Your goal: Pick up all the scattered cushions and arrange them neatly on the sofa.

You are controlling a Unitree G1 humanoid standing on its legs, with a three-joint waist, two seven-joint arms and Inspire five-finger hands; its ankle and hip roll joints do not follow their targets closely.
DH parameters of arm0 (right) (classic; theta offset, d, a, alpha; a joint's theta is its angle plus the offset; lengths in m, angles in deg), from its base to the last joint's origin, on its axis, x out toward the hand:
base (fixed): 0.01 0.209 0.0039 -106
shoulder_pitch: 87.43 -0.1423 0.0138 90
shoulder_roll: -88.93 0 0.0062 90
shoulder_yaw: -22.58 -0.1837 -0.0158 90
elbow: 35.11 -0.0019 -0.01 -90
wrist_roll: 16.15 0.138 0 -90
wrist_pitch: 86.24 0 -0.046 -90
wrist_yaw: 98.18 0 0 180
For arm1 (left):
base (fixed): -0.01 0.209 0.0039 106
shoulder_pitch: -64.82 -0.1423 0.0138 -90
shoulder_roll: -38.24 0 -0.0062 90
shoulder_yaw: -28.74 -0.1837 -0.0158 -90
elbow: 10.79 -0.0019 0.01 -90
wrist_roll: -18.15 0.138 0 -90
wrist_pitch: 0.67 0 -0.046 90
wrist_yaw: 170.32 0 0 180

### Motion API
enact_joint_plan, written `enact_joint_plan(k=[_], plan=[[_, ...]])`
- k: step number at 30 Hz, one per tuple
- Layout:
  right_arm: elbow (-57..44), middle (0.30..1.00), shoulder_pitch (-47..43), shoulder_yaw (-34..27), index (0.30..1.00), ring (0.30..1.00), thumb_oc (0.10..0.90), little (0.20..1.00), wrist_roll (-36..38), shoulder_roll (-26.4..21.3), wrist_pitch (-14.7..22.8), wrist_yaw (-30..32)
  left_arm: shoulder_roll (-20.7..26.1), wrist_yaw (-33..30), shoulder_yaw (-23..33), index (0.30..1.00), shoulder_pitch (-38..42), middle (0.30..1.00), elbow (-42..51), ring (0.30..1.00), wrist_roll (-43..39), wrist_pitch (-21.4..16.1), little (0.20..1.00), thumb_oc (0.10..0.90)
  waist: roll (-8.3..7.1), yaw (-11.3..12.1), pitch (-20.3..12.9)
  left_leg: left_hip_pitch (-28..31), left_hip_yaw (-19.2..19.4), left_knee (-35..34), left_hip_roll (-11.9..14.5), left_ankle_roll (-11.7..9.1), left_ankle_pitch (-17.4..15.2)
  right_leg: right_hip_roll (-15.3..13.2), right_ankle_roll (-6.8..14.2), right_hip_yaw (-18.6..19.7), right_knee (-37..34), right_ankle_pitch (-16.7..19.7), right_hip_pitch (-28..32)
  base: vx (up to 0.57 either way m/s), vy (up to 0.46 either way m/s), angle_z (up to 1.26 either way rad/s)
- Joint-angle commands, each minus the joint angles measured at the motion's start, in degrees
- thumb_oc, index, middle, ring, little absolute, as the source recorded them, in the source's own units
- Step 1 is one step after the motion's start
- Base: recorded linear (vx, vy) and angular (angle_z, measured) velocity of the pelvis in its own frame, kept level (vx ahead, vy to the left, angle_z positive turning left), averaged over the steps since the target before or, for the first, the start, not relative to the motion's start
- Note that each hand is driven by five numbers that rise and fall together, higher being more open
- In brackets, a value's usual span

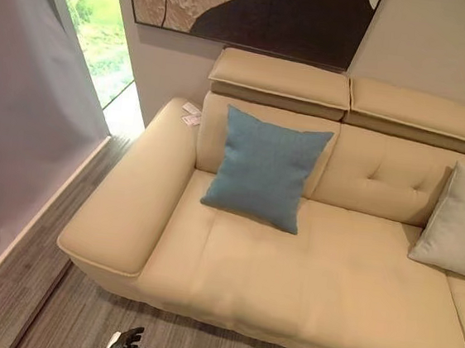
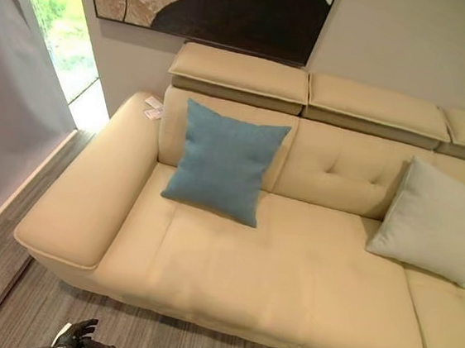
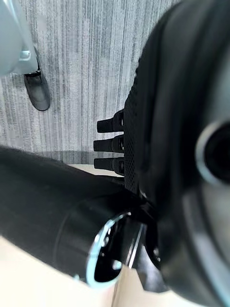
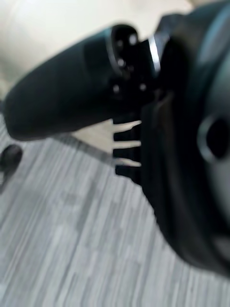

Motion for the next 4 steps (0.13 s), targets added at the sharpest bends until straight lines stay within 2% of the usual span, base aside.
enact_joint_plan(k=[1, 4], plan=[[-0.16, 0.900, -2.55, 1.28, 0.900, 0.900, 0.800, 0.900, -0.21, -1.12, 1.15, 1.80, 1.67, -1.27, 1.04, 0.900, 1.16, 0.900, -1.49, 0.900, 2.23, -0.41, 0.900, 0.800, -2.18, -0.05, 0.06, -0.71, 2.25, -1.15, -3.88, 0.86, -2.38, -4.86, 7.20, -0.71, 0.42, -1.91, 2.55, -0.01, -0.004, 0.08], [-0.02, 0.900, -2.49, 1.52, 0.900, 0.900, 0.800, 0.900, -0.55, -1.08, 1.16, 1.92, 1.60, -1.32, 1.07, 0.900, 1.01, 0.900, -1.75, 0.900, 2.51, -0.28, 0.900, 0.800, -2.16, -0.02, 0.08, -0.48, 2.26, -1.15, -3.89, 0.81, -2.40, -4.78, 7.17, -0.71, -0.02, -1.72, 2.93, -0.01, -0.002, 0.00]])
